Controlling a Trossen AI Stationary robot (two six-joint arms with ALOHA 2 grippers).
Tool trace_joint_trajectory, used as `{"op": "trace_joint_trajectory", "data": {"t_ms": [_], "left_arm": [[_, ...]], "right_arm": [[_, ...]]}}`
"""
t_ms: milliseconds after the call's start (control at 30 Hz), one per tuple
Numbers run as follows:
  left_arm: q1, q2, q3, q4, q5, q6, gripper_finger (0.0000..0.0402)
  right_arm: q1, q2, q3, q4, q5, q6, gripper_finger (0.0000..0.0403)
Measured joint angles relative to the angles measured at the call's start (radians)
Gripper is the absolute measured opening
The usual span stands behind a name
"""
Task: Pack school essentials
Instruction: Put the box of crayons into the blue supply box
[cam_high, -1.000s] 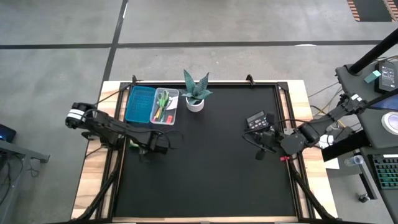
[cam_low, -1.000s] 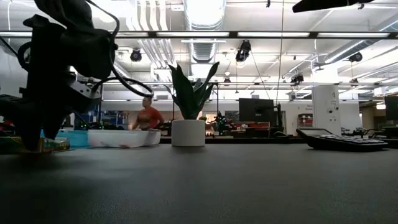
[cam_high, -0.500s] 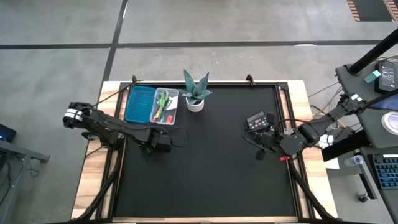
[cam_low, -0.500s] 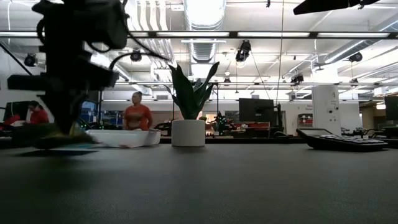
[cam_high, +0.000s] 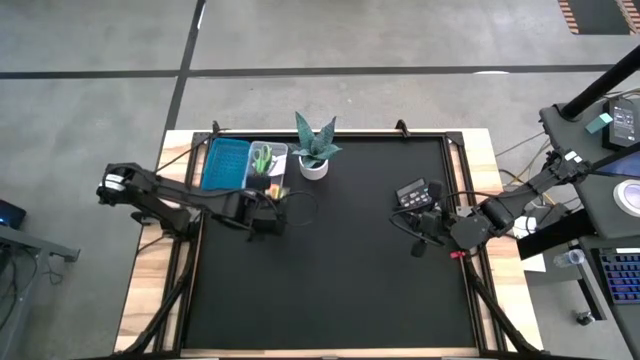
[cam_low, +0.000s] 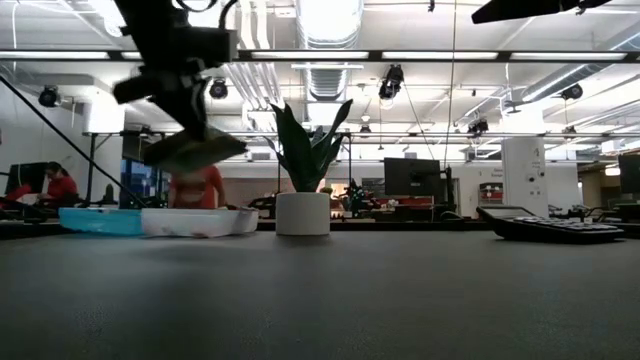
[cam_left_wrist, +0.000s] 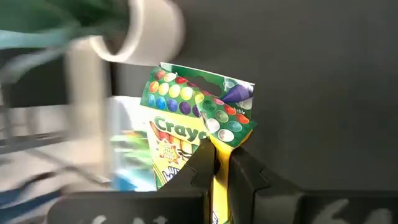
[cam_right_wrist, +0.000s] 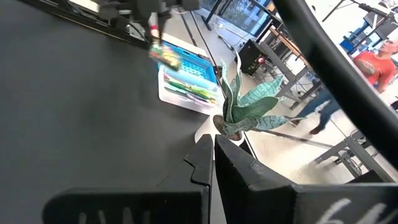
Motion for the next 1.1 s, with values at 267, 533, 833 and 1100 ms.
{"op": "trace_joint_trajectory", "data": {"t_ms": [267, 533, 833, 1100], "left_arm": [[0.175, 0.000, -0.094, 0.177, -0.058, 0.093, 0.0001], [0.354, 0.001, -0.224, 0.347, 0.037, 0.169, 0.0013], [0.381, 0.001, -0.224, 0.389, 0.079, 0.242, 0.0034], [0.380, 0.001, -0.224, 0.375, 0.079, 0.243, 0.0133]], "right_arm": [[0.000, 0.000, 0.000, -0.007, 0.000, 0.000, 0.0009], [0.000, 0.000, 0.000, -0.013, 0.000, 0.000, 0.0009], [0.000, 0.000, 0.000, -0.012, 0.000, 0.000, 0.0009], [0.000, 0.000, 0.000, -0.012, 0.000, 0.006, 0.0009]]}}
